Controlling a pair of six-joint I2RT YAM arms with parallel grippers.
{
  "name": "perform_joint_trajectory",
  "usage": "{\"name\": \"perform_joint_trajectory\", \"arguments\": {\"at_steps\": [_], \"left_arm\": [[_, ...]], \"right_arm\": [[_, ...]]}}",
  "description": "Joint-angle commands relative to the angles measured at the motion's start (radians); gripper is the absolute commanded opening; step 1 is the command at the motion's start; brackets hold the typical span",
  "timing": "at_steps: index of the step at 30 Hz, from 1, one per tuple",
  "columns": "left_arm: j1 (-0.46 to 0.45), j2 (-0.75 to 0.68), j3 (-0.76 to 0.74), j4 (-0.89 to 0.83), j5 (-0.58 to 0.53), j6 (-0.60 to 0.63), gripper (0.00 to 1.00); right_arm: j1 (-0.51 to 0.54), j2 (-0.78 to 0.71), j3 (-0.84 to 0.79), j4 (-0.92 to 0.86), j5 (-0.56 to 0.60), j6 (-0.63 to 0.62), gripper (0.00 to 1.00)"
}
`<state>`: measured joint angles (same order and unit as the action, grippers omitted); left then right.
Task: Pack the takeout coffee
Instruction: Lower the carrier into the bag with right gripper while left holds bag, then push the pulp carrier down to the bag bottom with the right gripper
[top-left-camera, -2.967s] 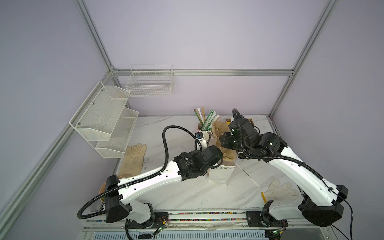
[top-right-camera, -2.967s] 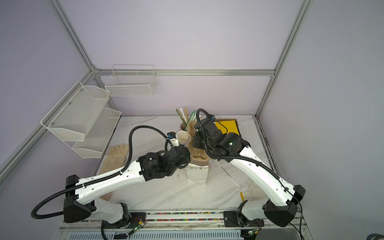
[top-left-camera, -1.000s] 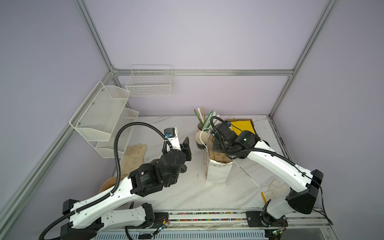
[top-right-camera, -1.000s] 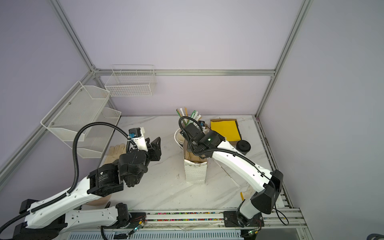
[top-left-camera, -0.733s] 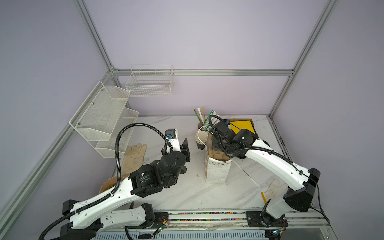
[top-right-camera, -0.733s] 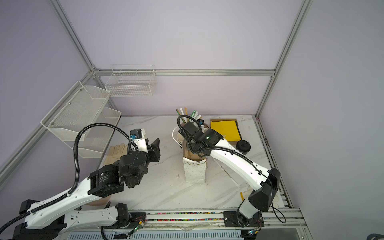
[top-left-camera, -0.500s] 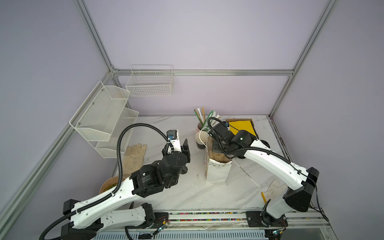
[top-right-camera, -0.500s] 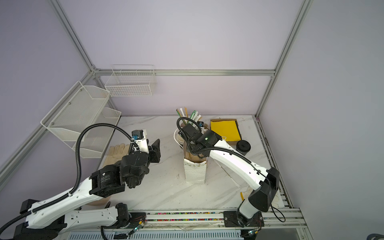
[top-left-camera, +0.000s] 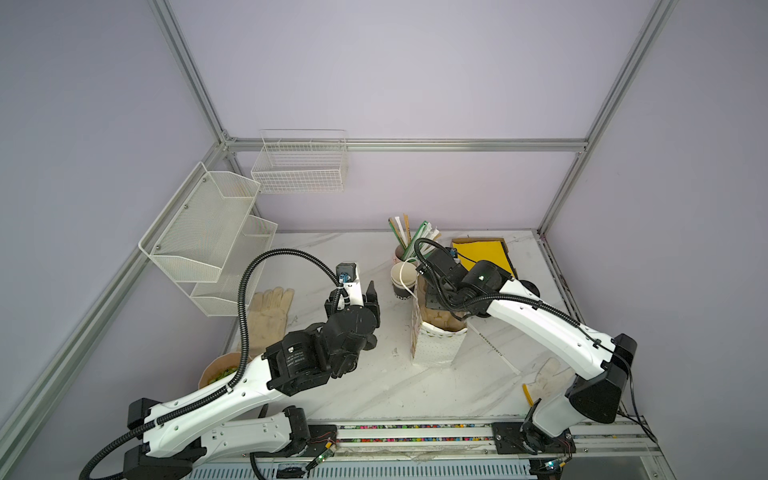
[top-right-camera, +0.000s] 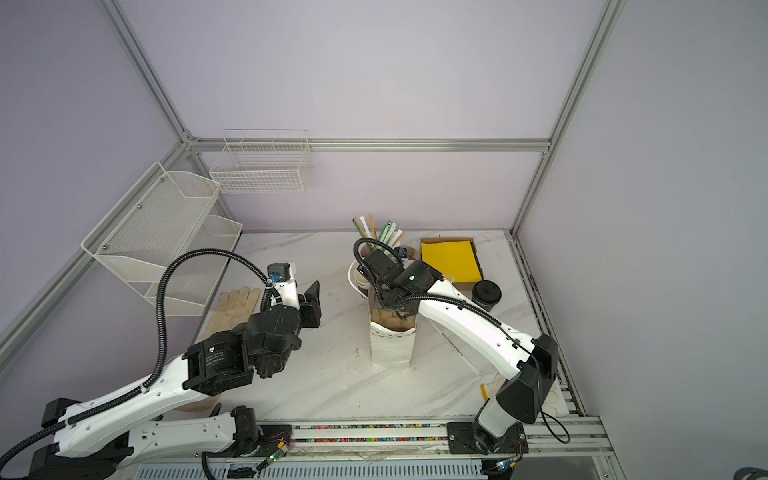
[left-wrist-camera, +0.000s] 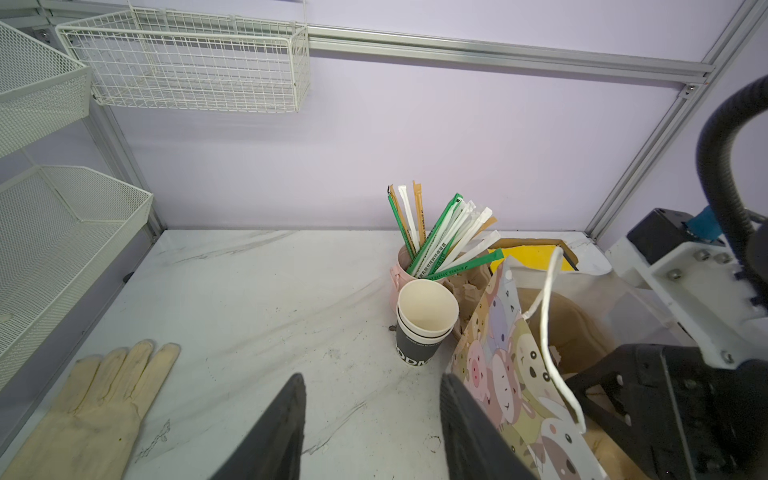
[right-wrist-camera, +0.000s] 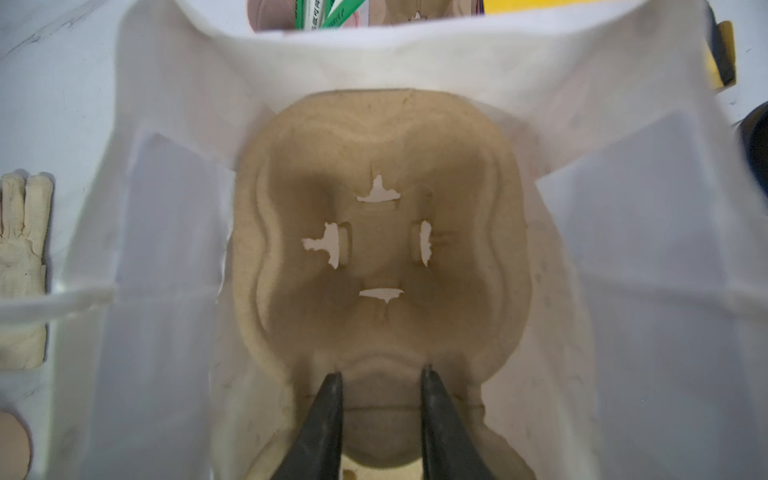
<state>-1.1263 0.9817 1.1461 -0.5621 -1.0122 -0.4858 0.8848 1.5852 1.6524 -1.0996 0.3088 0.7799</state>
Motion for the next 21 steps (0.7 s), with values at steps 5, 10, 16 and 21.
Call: {"name": "perform_joint_trajectory", "arguments": {"at_steps": [5,10,16,21], "left_arm": [[0.003,-0.023,-0.032,0.024,-0.038,0.013,0.52],[0.004,-0.026,-0.032,0.024,-0.039,0.015,0.52],[0.003,-0.033,-0.038,0.022,-0.042,0.015,0.52],[0.003,-0.031,-0.037,0.022,-0.042,0.015,0.52]], "right_arm": [[0.002,-0.026,0.047,-0.062,0.023,0.011,0.25],[0.002,0.005,0.019,-0.05,0.019,0.01,0.26],[-0.014,0.03,-0.014,-0.015,0.035,0.007,0.26],[-0.063,0.03,-0.049,0.026,-0.011,-0.013,0.26]]}}
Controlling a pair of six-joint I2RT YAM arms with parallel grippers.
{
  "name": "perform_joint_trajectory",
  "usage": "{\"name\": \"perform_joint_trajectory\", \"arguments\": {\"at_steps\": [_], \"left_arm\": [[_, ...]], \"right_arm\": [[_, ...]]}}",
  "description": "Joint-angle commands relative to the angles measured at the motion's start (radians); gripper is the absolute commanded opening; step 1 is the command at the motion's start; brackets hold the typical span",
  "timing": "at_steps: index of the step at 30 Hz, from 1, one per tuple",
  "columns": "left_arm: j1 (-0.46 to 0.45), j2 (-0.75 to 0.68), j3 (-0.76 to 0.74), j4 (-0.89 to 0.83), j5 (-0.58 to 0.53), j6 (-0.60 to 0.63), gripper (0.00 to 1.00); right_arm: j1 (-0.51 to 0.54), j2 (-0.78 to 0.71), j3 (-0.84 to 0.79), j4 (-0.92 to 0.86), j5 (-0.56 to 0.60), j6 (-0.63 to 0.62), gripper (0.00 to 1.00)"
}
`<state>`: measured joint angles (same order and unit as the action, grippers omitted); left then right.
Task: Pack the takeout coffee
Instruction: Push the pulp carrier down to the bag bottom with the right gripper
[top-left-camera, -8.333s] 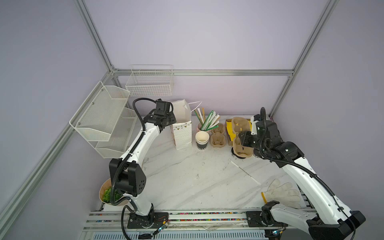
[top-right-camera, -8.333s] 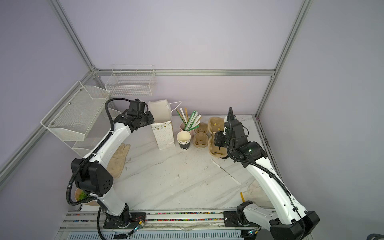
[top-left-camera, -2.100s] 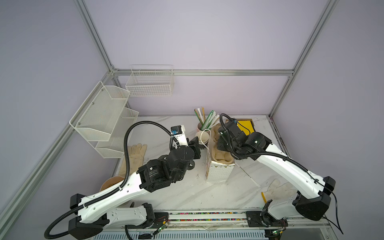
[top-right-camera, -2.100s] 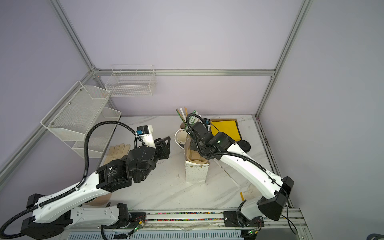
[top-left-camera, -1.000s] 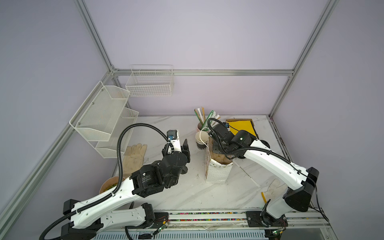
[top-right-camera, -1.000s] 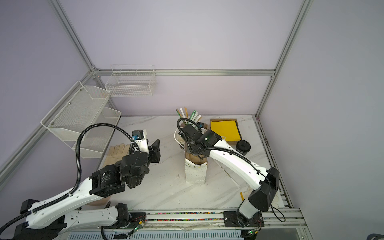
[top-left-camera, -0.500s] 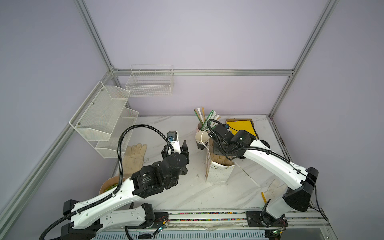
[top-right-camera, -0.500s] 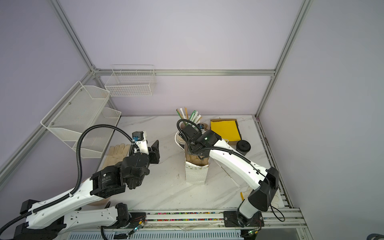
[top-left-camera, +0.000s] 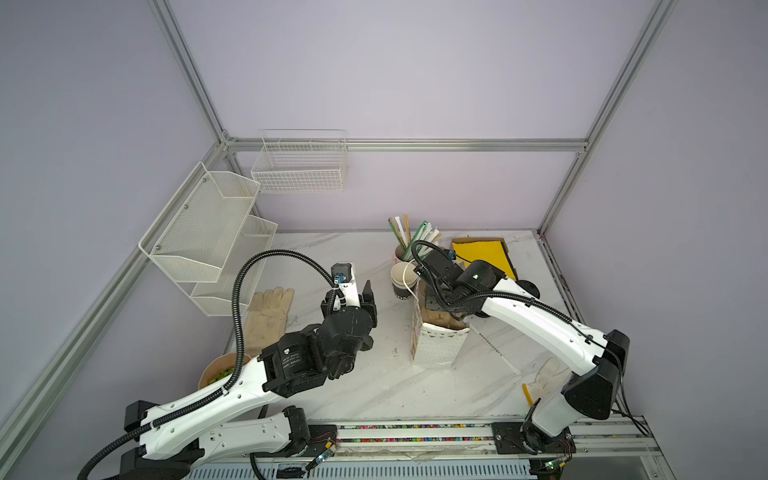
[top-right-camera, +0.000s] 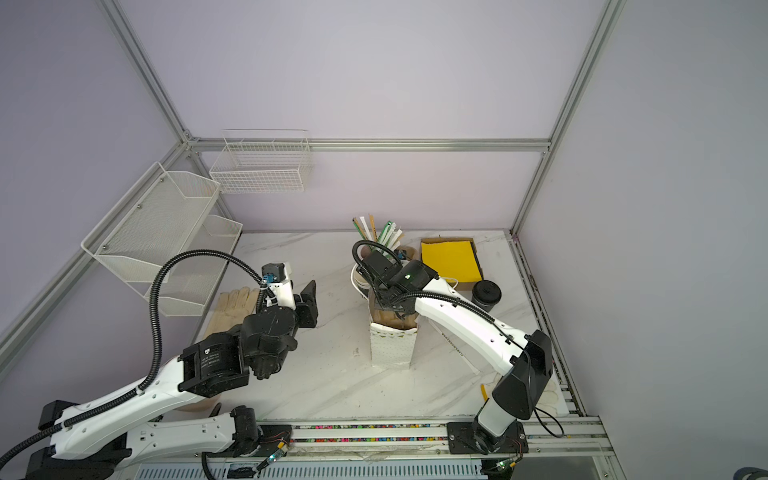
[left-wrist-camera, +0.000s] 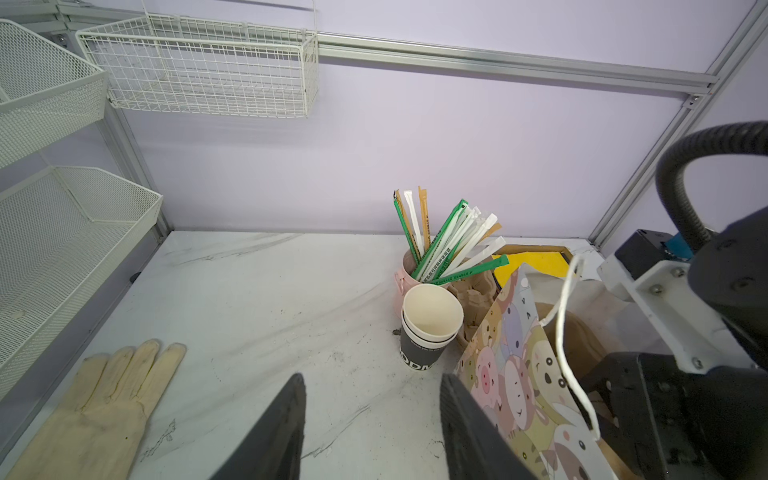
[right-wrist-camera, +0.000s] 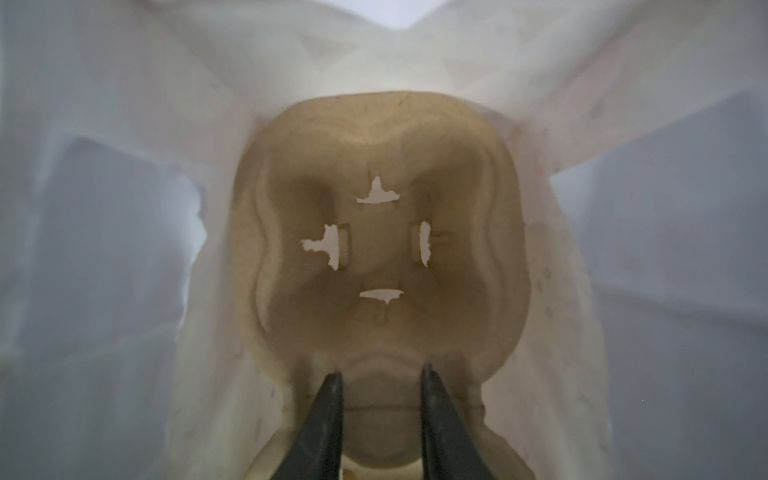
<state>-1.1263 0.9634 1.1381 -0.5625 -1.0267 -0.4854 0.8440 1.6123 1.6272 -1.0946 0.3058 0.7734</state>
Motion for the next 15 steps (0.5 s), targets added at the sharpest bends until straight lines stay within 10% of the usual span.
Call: {"name": "perform_joint_trajectory", "arguments": {"at_steps": [1,15], "left_arm": [[0.003,-0.014,-0.029,0.023,-0.027,0.014,0.52],[0.003,-0.006,-0.031,0.02,-0.033,0.014,0.52]], "right_arm": [[-0.029,0.005,-0.03,0.032,-0.023,-0.012,0.26],[-0.126,0.043,-0.084,0.062,-0.229,-0.1,0.26]]}}
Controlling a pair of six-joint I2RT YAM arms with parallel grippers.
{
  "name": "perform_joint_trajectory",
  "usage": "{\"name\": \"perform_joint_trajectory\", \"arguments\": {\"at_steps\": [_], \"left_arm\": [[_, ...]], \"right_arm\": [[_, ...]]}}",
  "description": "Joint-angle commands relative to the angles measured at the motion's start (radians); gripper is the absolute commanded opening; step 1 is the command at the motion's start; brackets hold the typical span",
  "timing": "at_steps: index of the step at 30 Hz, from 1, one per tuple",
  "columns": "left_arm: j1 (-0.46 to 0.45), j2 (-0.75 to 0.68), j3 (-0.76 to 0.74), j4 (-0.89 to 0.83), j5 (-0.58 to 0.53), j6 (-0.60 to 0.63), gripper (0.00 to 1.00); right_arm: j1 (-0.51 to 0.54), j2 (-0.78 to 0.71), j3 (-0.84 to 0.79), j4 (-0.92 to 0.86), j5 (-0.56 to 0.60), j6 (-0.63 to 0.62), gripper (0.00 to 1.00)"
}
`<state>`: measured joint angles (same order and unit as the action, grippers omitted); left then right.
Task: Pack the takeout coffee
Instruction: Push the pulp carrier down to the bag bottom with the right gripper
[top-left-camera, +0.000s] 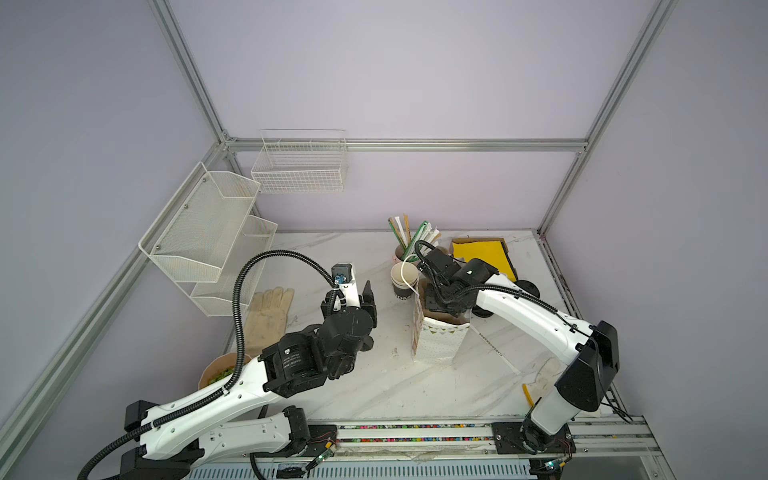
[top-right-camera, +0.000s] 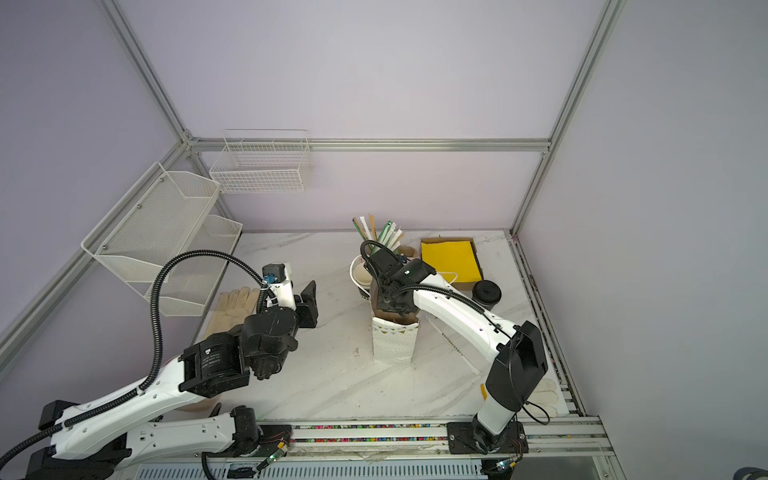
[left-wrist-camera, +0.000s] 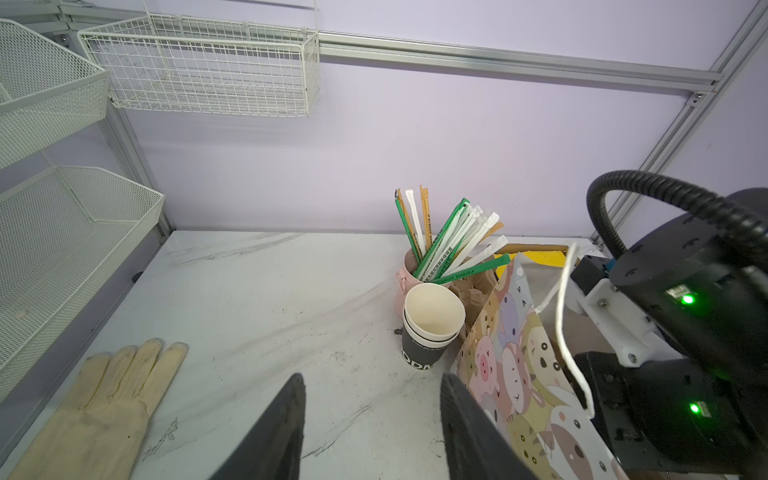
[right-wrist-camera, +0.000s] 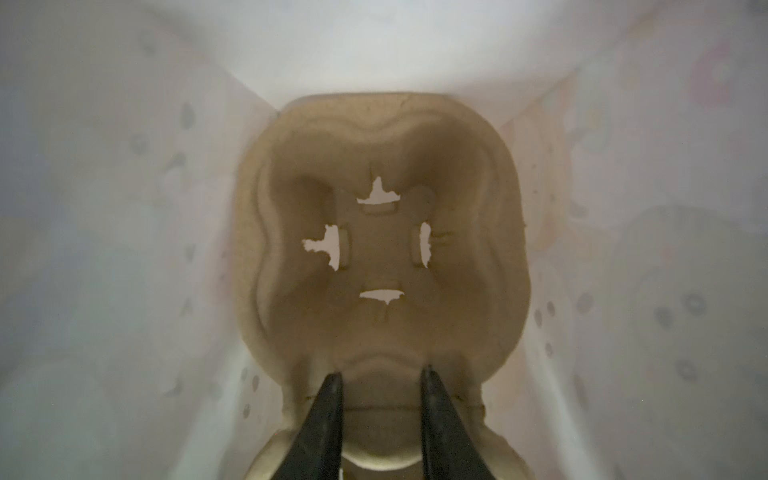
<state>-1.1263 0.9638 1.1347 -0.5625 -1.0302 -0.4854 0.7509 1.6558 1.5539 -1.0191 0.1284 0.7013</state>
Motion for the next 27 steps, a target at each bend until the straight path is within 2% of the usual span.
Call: {"name": "perform_joint_trajectory", "arguments": {"at_steps": [1,8,15,23,27], "left_arm": [[0.002,-0.005,-0.029,0.021,-0.027,0.015,0.52],[0.003,-0.001,-0.027,0.02,-0.031,0.015,0.52],[0.003,0.001,-0.03,0.02,-0.026,0.015,0.52],[0.004,0.009,-0.03,0.019,-0.018,0.01,0.53],[0.004,0.006,-0.033,0.019,-0.021,0.007,0.54]], "right_arm": [[-0.037,0.004,0.004,-0.034,-0.046,-0.033,0.26],[-0.044,0.069,0.066,-0.106,-0.066,-0.084,0.27],[-0.044,0.116,0.074,-0.122,-0.031,-0.106,0.3],[-0.059,0.134,0.12,-0.123,-0.004,-0.141,0.48],[-0.116,0.141,0.125,-0.122,0.016,-0.185,0.58]]}}
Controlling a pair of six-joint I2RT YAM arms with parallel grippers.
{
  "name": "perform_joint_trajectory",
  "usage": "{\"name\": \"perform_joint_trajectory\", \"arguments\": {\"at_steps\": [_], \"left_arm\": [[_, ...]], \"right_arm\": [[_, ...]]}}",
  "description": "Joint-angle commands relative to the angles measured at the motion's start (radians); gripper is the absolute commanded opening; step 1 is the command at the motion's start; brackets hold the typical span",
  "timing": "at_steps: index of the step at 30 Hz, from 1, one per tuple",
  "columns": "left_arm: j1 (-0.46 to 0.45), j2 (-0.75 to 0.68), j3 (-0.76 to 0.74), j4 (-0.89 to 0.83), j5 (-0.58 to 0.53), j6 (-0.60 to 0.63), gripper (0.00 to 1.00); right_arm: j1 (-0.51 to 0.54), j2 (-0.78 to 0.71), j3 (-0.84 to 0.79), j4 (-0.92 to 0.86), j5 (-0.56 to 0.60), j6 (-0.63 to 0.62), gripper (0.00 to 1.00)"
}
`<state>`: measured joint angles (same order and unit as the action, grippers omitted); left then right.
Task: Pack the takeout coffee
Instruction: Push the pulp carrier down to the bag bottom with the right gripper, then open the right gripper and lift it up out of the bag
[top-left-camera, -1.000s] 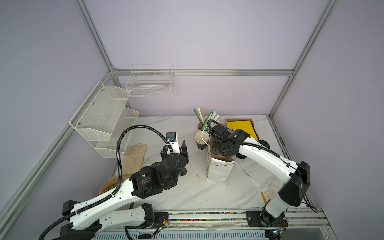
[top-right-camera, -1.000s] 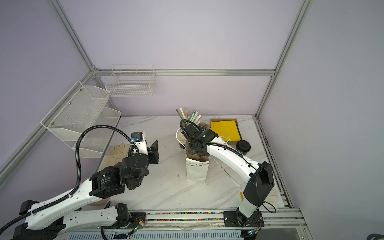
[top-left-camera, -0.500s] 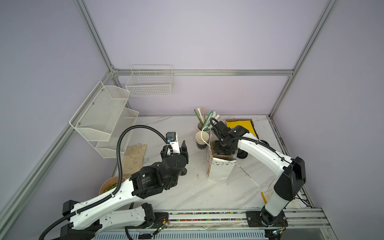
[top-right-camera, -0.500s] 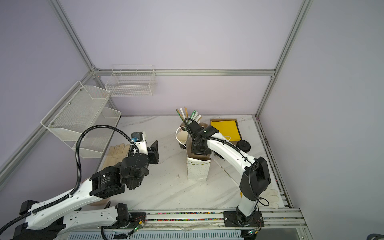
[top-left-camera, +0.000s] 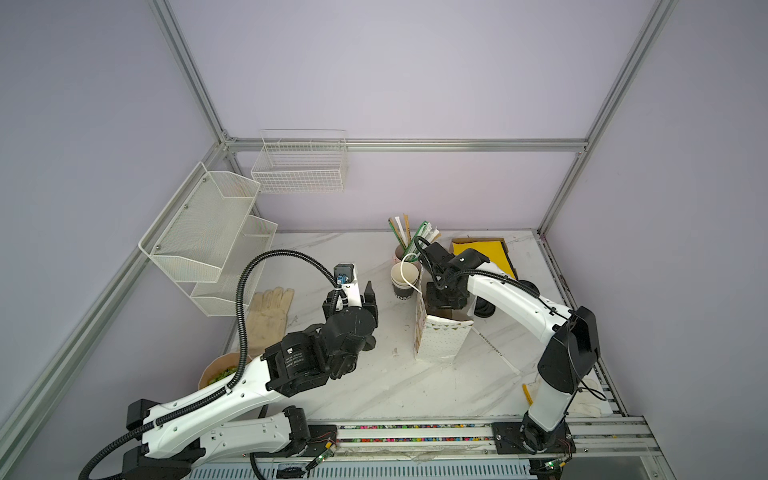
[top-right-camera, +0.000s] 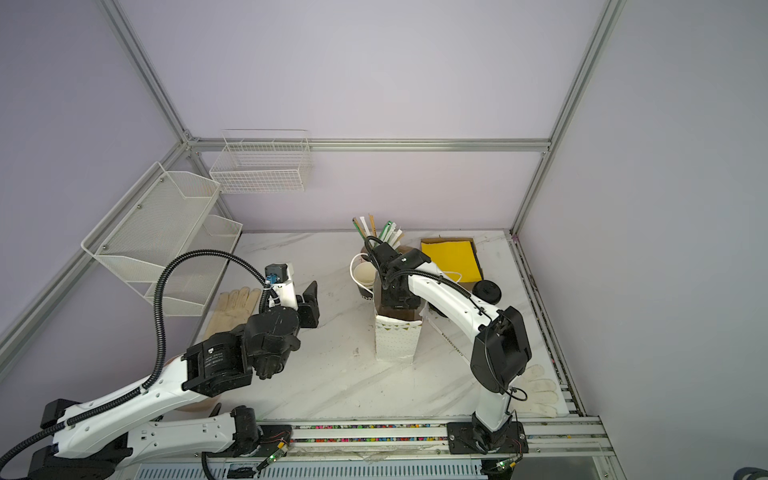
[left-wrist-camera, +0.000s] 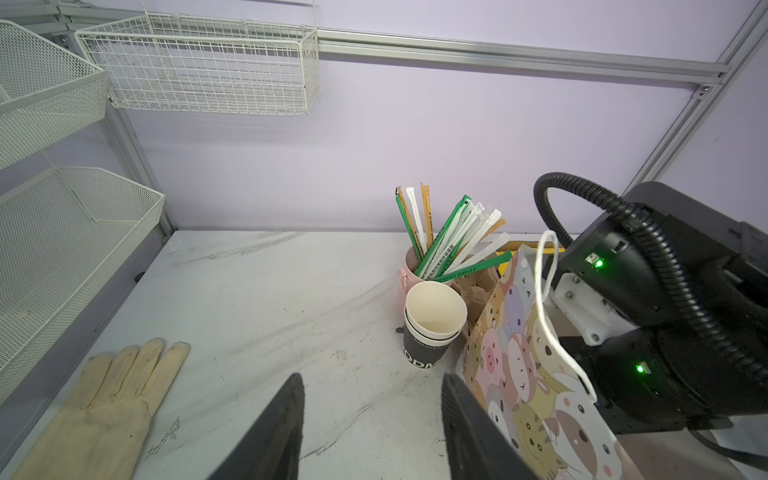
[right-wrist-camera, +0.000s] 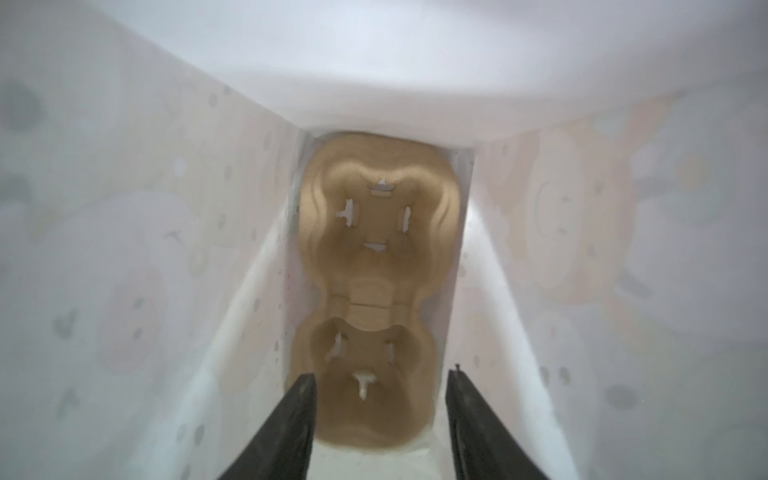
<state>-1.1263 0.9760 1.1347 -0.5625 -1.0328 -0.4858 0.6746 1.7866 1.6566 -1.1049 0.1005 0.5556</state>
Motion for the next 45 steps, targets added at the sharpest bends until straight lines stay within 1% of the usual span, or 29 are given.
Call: {"name": "perform_joint_trajectory", "arguments": {"at_steps": [1,4,7,9,12,14,15,18,20,23,27,32,37,42,45], "left_arm": [[0.003,-0.007,-0.033,0.019,-0.019,0.006,0.54],[0.003,-0.004,-0.034,0.021,-0.019,0.006,0.55],[0.003,0.001,-0.035,0.02,-0.019,0.006,0.56],[0.004,0.003,-0.035,0.019,-0.019,0.006,0.56],[0.004,0.003,-0.037,0.021,-0.022,0.006,0.56],[0.004,0.004,-0.038,0.02,-0.024,0.004,0.56],[0.004,0.006,-0.038,0.02,-0.024,0.005,0.56],[0.003,0.01,-0.037,0.022,-0.024,0.006,0.57],[0.003,0.016,-0.038,0.023,-0.022,0.007,0.57],[0.003,0.021,-0.035,0.022,-0.019,0.01,0.57],[0.004,0.025,-0.036,0.024,-0.014,0.012,0.58],[0.003,0.032,-0.034,0.025,-0.006,0.013,0.58],[0.004,0.036,-0.034,0.026,0.002,0.018,0.61],[0.005,0.039,-0.038,0.037,0.011,0.025,0.65],[0.006,0.041,-0.043,0.05,0.022,0.034,0.7]], "right_arm": [[-0.054,0.01,0.03,-0.036,0.051,-0.05,0.6],[-0.085,0.033,0.066,-0.041,0.049,-0.088,0.67],[-0.099,0.063,0.103,-0.046,0.056,-0.114,0.7],[-0.106,0.085,0.128,-0.052,0.056,-0.136,0.7],[-0.109,0.121,0.175,-0.079,0.091,-0.163,0.71],[-0.109,0.127,0.191,-0.08,0.085,-0.181,0.71],[-0.109,0.125,0.195,-0.079,0.072,-0.196,0.72],[-0.11,0.115,0.204,-0.083,0.085,-0.198,0.73],[-0.112,0.1,0.203,-0.082,0.08,-0.198,0.76],[-0.112,0.075,0.192,-0.08,0.059,-0.197,0.78],[-0.112,0.042,0.178,-0.078,0.048,-0.2,0.86],[-0.113,0.017,0.169,-0.081,0.039,-0.206,0.88],[-0.113,-0.002,0.224,-0.103,0.043,-0.21,0.89],[-0.113,-0.015,0.293,-0.129,0.052,-0.2,0.89],[-0.113,-0.015,0.357,-0.152,0.072,-0.194,0.92]]}}
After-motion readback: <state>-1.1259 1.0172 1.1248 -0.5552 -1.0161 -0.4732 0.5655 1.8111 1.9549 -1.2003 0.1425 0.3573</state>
